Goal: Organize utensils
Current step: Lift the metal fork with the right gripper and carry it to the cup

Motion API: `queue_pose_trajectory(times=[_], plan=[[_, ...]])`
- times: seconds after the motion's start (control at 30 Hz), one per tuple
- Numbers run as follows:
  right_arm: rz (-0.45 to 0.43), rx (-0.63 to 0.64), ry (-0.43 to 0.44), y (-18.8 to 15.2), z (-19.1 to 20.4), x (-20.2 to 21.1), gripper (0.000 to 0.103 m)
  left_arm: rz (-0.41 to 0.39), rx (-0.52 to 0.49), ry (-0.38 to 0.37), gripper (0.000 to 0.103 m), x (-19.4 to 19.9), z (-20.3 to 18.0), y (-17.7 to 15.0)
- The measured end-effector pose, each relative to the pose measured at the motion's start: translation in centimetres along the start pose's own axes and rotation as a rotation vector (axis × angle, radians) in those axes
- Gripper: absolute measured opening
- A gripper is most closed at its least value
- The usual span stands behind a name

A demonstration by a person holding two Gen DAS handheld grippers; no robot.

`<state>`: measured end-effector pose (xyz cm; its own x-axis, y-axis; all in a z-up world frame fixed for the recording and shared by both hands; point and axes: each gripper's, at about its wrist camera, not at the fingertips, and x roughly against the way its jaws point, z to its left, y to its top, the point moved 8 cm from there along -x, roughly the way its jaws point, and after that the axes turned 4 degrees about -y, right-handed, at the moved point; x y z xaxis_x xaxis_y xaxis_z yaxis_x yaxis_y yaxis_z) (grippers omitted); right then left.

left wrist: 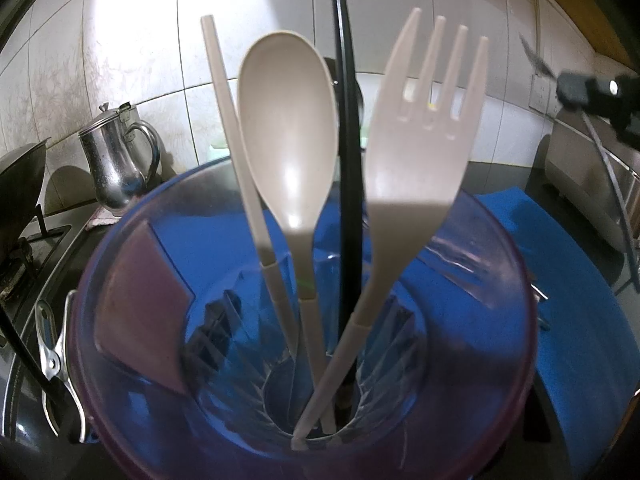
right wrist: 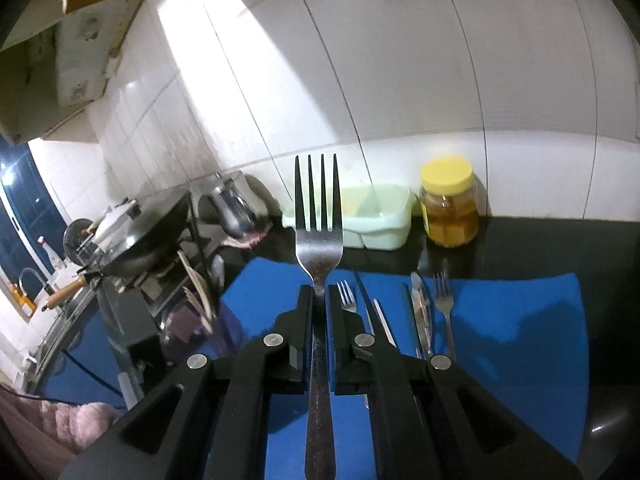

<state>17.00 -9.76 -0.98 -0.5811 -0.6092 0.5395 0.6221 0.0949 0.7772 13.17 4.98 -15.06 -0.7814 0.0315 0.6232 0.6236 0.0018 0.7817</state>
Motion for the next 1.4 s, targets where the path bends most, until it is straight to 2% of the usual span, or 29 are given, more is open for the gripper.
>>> queue_pose_trajectory(times=[0.3, 0.73, 1.03, 1.4], plan=[[-0.077, 0.019, 0.039, 2.0, 2.7, 1.9, 0.007, 0.001, -0.001, 0.002, 0.084, 0.0, 0.0, 0.0], [-0.146, 0.060, 0.109, 5.1, 6.5, 2.1, 0.007, 0.003, -0.004, 0.006, 0.084, -0.1, 0.0, -0.1], [-0.158, 0.094, 0.168, 6.5, 9.3, 0.1, 0.007, 0.004, -0.004, 0.006, 0.084, -0.1, 0.0, 0.0], [-0.122, 0.133, 0.226, 6.4, 11.9, -3.0, 0.007, 0.006, -0.006, 0.008, 0.084, 0.0, 0.0, -0.1]])
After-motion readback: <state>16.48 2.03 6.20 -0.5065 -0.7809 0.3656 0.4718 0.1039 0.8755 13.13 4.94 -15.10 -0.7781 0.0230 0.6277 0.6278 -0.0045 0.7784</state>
